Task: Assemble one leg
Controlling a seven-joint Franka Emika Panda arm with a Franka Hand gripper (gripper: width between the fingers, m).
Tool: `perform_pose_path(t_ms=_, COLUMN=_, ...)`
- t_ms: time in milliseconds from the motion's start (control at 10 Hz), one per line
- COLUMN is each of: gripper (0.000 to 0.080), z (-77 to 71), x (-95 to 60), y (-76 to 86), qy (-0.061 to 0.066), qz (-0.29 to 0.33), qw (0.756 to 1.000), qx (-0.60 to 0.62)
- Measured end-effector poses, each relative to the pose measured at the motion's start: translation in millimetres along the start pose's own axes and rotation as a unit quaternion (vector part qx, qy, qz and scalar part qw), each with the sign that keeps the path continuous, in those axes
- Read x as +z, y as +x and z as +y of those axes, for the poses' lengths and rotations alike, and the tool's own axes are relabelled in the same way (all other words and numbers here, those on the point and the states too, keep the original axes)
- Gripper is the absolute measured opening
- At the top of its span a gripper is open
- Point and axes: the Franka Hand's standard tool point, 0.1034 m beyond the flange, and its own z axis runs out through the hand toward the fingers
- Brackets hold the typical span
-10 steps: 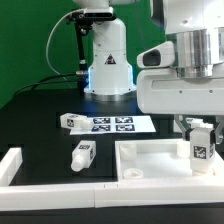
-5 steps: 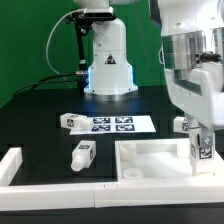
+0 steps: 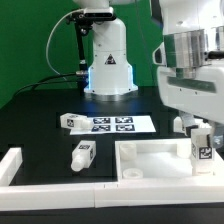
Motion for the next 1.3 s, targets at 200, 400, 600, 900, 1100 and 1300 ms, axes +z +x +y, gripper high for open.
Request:
perform_pose_path(t_ms=200, gripper=0.0643, z=1.0, x=0.9, y=-0.2, qy=-0.002, qz=-0.001, qw=0.996, qx=-0.087)
perform_pose_path(t_ms=400, gripper=0.0648, z=1.1, x=0.9, y=0.3, qy=-0.002, qz=-0.001, qw=0.990, qx=-0.140)
perform_pose_path(t_ms=600, gripper=0.0649, z=1.5, x=0.5, y=2.0, qy=-0.012, qz=0.007, qw=0.951, qx=-0.309)
perform_pose_path(t_ms=900, gripper=0.0531, z=1.5, x=0.2, y=4.0, qy=-0.012, qz=0.008, qw=0.934, qx=-0.356)
perform_pose_path(t_ms=1100, gripper=0.0347, z=1.5, x=0.1, y=4.0, qy=-0.012, qz=0.009, qw=0.943, qx=-0.333)
perform_pose_path(t_ms=1300, gripper=0.0285, z=1.9, x=0.3, y=4.5, qy=-0.011, qz=0.010, qw=0.965, qx=-0.263)
